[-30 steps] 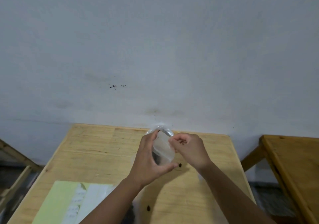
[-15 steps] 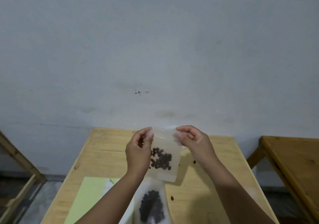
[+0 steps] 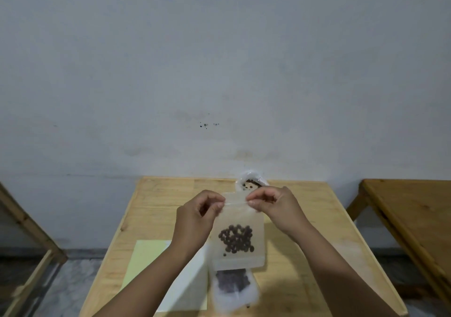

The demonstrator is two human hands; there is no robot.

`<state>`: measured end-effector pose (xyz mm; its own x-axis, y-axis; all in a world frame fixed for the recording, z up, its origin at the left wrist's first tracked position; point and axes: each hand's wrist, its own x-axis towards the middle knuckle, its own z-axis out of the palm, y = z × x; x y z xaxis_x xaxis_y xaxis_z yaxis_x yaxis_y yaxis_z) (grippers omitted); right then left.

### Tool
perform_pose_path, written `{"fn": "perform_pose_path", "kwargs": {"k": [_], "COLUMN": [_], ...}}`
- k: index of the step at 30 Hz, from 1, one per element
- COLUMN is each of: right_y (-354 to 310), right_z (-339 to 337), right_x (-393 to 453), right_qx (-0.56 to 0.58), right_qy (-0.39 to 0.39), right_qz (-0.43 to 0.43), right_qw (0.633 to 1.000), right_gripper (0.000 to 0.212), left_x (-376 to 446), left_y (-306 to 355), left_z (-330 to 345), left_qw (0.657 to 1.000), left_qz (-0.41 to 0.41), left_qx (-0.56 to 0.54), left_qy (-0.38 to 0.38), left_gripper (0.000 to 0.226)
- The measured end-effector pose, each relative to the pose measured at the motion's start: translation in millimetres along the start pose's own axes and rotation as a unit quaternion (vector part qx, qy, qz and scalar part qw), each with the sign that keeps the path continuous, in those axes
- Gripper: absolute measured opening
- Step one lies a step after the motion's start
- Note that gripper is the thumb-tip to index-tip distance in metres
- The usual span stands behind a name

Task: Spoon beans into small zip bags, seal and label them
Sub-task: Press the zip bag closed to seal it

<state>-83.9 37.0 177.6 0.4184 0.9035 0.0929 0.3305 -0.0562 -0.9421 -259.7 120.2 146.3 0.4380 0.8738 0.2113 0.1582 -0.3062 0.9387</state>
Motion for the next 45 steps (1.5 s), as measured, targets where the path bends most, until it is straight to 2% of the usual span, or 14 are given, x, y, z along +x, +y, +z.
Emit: {"fn": "perform_pose_path", "kwargs": {"k": [6,10,16,24,29,37,41,45], "right_y": [4,1,6,14,18,38,62,88], "right_z": [18,20,25,32,35,38,44,53], "right_x": [-11,-12,-11,-16,-21,-35,-51,-58], "right_qx": [-0.014,0.027,0.023,0.014,0.061,0.114,0.081,0.027], "right_qy": [0.056,0.023,0.015,0.006,-0.018,-0.014,-0.046,0.021], "right_qz": [0.01,0.014,0.022,0.025,0.033,0.073,0.128,0.174], "right_qw": [0.998,0.999,0.999,1.0,0.997,0.991,0.987,0.984], "right_gripper": [0.031,0.024,0.018,0.012,0.012,0.007,0.011,0.007], "left_x": [-8,-9,-13,-18,-21,-25,-20,-28], "left_y": [0,-1,4,1,-1,-13,-29,-54], "left_z": [-5,-7,-10,-5,-2,8,13,23], "left_qw": [0.999,1.0,0.999,0.999,0.999,0.998,0.994,0.991], "left_qz": [0.037,0.016,0.013,0.0,-0.02,-0.055,-0.099,-0.13], "left_qx": [0.034,0.018,0.028,0.011,0.004,0.001,-0.024,0.004], "left_qy": [0.011,0.017,-0.035,-0.03,-0.03,-0.025,0.038,0.016], "left_gripper": [0.029,0.027,0.015,0.013,0.015,0.013,0.011,0.008]}}
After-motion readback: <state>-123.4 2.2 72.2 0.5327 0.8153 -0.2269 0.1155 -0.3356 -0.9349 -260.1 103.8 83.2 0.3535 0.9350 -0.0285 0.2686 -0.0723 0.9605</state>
